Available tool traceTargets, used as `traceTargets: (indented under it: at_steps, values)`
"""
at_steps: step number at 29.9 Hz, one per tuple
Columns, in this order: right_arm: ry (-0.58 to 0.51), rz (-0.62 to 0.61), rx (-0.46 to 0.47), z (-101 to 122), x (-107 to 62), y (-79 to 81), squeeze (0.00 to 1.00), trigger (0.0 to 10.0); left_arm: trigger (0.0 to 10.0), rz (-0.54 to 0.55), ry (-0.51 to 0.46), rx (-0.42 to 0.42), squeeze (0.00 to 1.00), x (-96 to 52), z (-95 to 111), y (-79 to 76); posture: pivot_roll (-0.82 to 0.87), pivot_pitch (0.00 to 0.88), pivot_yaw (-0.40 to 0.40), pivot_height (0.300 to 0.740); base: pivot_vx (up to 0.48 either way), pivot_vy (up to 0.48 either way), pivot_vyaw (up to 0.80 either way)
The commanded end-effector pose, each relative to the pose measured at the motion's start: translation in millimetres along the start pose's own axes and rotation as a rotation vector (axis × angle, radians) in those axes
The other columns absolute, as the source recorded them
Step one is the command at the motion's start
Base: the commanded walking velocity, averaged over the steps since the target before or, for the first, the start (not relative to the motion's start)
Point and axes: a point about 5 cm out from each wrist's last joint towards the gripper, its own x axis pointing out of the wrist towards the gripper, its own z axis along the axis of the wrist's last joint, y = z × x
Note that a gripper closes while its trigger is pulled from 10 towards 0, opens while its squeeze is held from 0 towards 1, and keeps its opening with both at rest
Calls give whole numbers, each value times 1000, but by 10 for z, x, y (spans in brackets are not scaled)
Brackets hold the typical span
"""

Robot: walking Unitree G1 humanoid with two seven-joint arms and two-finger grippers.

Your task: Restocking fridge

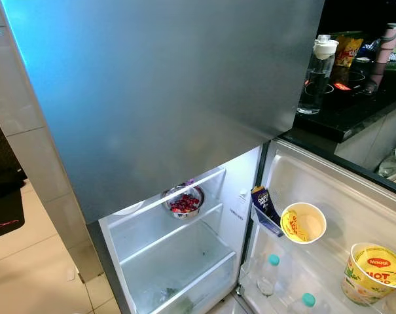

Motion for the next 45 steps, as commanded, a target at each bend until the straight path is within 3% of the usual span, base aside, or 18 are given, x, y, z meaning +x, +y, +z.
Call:
traceTargets:
  at_steps: [1, 6, 16, 20, 24, 29, 33, 35, 45]
  values:
    - [5, 4, 10, -16, -3, 13, 0, 10000, 10000, -8, 18, -3, 0, -8, -60, -7, -139, 86, 54, 740, 0, 0, 0]
    - [15, 10, -5, -33, -4, 35, 0, 10000, 10000, 6, 22, -31, 0, -14, -78, 24, -147, 90, 72, 740, 0, 0, 0]
    - [18, 19, -6, -36, -4, 45, 0, 10000, 10000, -3, 23, 19, 0, -15, -72, 34, -135, 91, 59, 740, 0, 0, 0]
    - [31, 20, -22, -60, -7, 42, 0, 10000, 10000, 17, 31, -23, 0, -21, -101, 59, -139, 98, 76, 740, 0, 0, 0]
    - [22, 11, 15, -60, -9, 40, 0, 10000, 10000, 7, 26, -7, 0, -22, -93, 62, -132, 90, 63, 740, 0, 0, 0]
    - [24, 14, 5, -75, -12, 65, 0, 10000, 10000, 3, 18, -1, 0, -22, -73, 80, -134, 92, 62, 740, 0, 0, 0]
    - [31, 28, -37, -73, -10, 74, 0, 10000, 10000, 16, 10, -44, 0, -22, -68, 84, -133, 95, 66, 740, 0, 0, 0]
    - [23, 12, 0, -65, -9, 63, 0, 10000, 10000, -8, 6, -26, 0, -16, -47, 58, -133, 95, 66, 740, 0, 0, 0]
    - [22, 20, 16, -53, -6, 65, 0, 10000, 10000, -7, 11, -30, 0, -17, -48, 64, -132, 93, 67, 740, 0, 0, 0]
